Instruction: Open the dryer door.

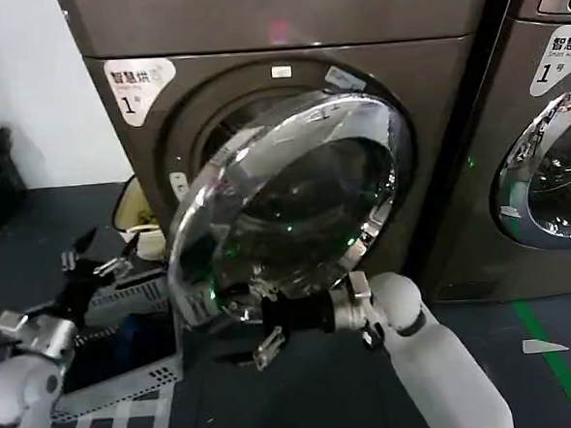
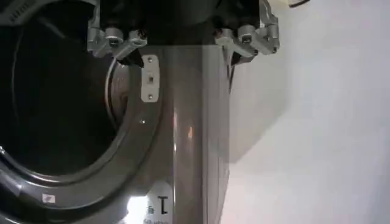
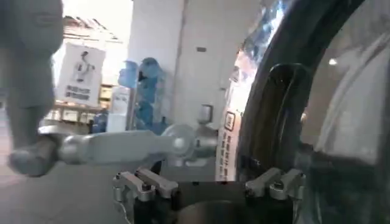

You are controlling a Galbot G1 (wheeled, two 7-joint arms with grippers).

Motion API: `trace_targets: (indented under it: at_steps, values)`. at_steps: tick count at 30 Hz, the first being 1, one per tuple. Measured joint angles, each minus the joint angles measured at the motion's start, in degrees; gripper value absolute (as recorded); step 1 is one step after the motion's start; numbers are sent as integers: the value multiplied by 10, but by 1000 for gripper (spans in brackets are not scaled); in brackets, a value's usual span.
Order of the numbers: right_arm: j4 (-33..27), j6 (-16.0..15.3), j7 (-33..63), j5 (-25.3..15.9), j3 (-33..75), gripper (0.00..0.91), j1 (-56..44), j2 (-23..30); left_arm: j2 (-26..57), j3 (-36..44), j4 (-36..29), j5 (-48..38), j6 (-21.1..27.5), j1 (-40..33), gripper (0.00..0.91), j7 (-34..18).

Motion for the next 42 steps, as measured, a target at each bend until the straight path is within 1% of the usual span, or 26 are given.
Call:
trace_targets:
  at_steps: [3,6,14,18,25,30,42]
  values:
    - [4,-1,-21,12,8,907,-7,-7,9,12,9,-7,-4,-9,907,1]
    - [8,-1,-44,14,13,907,-11,-14,19,25,21,-19,-5,-20,907,6]
    - [11,11,-94,33,28,907,-17,-35,50,59,54,-61,1,-63,907,5]
    - [12,10,-122,52,39,907,-17,-50,62,73,64,-84,6,-80,907,16]
    - [17,8,-169,65,61,907,-29,-79,81,98,69,-104,9,-96,907,41]
    - [25,9,-175,78,76,907,-39,-98,100,119,71,-123,7,-106,907,62]
    - [17,16,-175,79,115,907,-60,-116,144,186,94,-143,4,-144,907,84]
